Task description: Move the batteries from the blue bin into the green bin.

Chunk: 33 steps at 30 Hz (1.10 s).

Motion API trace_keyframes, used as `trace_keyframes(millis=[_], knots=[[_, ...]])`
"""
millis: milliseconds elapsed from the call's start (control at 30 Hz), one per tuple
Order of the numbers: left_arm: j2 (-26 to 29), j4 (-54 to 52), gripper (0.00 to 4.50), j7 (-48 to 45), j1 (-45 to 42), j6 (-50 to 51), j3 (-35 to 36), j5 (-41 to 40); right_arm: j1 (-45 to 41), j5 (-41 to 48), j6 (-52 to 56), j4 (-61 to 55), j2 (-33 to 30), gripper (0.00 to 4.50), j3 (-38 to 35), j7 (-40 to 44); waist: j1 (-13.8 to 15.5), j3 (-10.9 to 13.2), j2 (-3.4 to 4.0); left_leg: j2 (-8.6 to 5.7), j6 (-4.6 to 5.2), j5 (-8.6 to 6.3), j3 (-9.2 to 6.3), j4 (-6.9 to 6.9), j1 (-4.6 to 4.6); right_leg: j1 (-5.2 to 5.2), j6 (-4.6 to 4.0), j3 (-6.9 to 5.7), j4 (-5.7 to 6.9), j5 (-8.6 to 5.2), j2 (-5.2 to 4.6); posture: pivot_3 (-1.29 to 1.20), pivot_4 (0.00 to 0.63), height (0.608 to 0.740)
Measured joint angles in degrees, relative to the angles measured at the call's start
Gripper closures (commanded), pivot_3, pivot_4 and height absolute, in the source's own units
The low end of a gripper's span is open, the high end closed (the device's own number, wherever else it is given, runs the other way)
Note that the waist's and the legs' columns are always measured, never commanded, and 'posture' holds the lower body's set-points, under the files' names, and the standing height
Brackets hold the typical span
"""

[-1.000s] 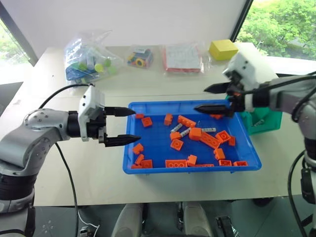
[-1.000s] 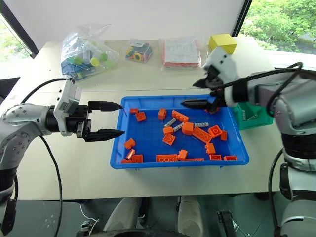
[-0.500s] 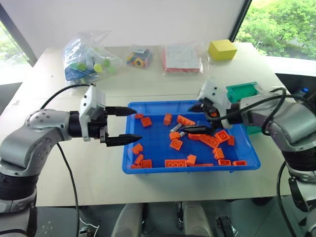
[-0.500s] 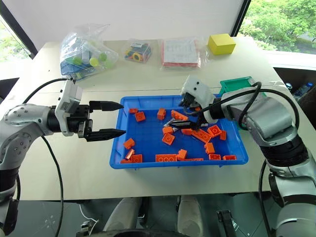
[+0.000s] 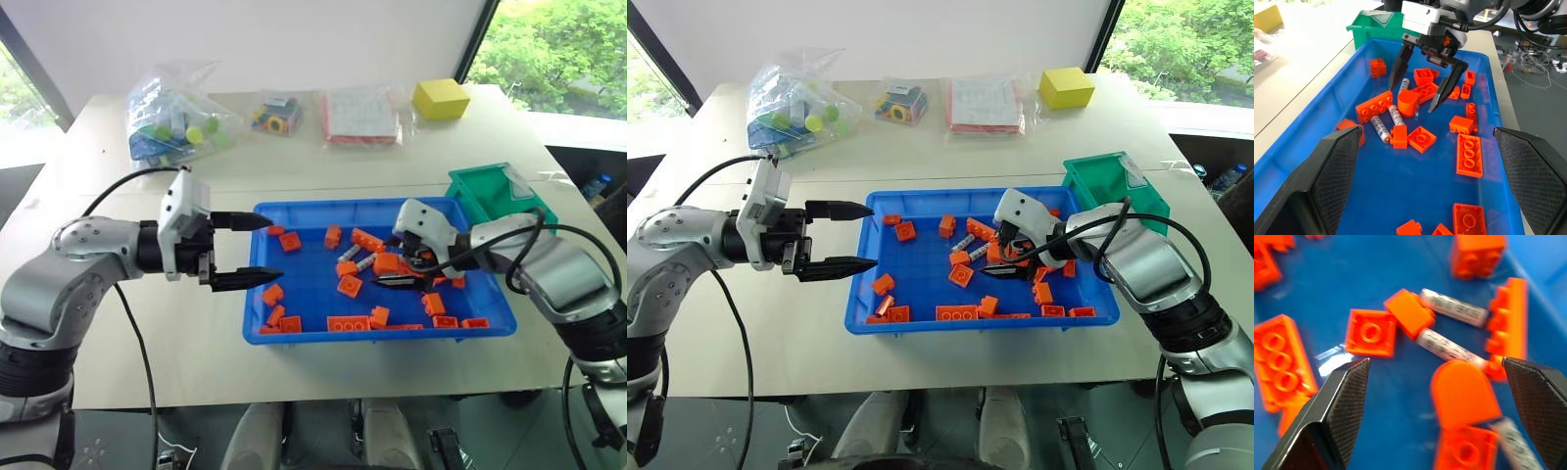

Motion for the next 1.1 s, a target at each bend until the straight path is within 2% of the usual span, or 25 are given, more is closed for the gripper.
trace_keyframes(millis=[167, 367, 533, 767, 933, 1033, 1100], knots=[[-0.4, 0.0, 0.0, 0.3, 0.0, 0.0, -0.2, 0.0, -2.3, -5.2, -9.4, 5.4, 0.1, 0.09, 2.5, 4.9, 0.0, 0.0, 0.0, 0.02, 0.0, 0.0, -0.01, -0.01, 0.02, 0.0, 0.0, 0.0, 0.02, 0.0, 0.02, 0.0, 0.15, 0.692], [-0.4, -0.9, 0.0, 1.4, 1.0, 0.0, -0.1, -0.1, -2.3, -6.8, -15.1, 3.5, 0.4, 0.09, 3.6, 11.3, 0.0, 0.0, -0.01, 0.0, -0.01, 0.0, -0.02, -0.01, 0.02, 0.01, 0.0, 0.01, 0.02, 0.0, 0.0, 0.0, 0.15, 0.692], [-0.3, -1.9, 0.0, 1.9, 2.0, 0.0, 0.2, -0.1, -2.3, -11.5, -20.7, 5.9, 1.7, 0.09, 6.5, 13.0, 0.0, 0.0, -0.01, 0.01, -0.05, 0.03, -0.04, 0.0, 0.04, 0.02, 0.0, 0.01, 0.02, 0.0, 0.01, 0.0, 0.15, 0.692], [-0.3, -2.6, 0.0, 2.7, 2.3, 0.0, 0.3, -0.1, -5.0, -18.6, -29.0, 14.8, 6.5, 0.09, 9.8, 14.9, 0.0, 0.0, -0.01, 0.0, -0.09, 0.05, -0.04, -0.01, 0.03, 0.01, -0.01, 0.0, 0.04, 0.0, 0.01, 0.0, 0.15, 0.692], [-0.3, -2.7, 0.0, 2.8, 2.2, 0.0, 0.3, -0.2, -10.4, -22.5, -37.1, 24.2, 9.6, 0.09, 10.9, 16.5, -0.1, 0.0, -0.02, 0.0, -0.13, 0.07, -0.04, -0.01, 0.09, 0.05, -0.02, 0.0, 0.05, 0.01, 0.03, 0.0, 0.15, 0.692], [-0.3, -2.7, 0.0, 2.8, 2.2, 0.0, 0.3, -0.2, -12.8, -23.9, -41.0, 29.6, 10.7, 0.96, 11.0, 17.7, 0.0, 0.0, -0.04, 0.0, -0.14, 0.08, -0.05, 0.0, 0.1, 0.07, -0.02, 0.01, 0.05, 0.01, 0.03, 0.0, 0.15, 0.692], [-0.3, -2.7, 0.0, 3.0, 2.2, 0.0, 0.3, -0.2, -13.9, -25.3, -43.6, 32.3, 11.0, 1.95, 11.2, 18.5, 0.0, 0.0, -0.06, -0.01, -0.15, 0.09, -0.05, 0.0, 0.11, 0.1, -0.02, 0.0, 0.05, 0.01, 0.03, 0.0, 0.15, 0.692]])
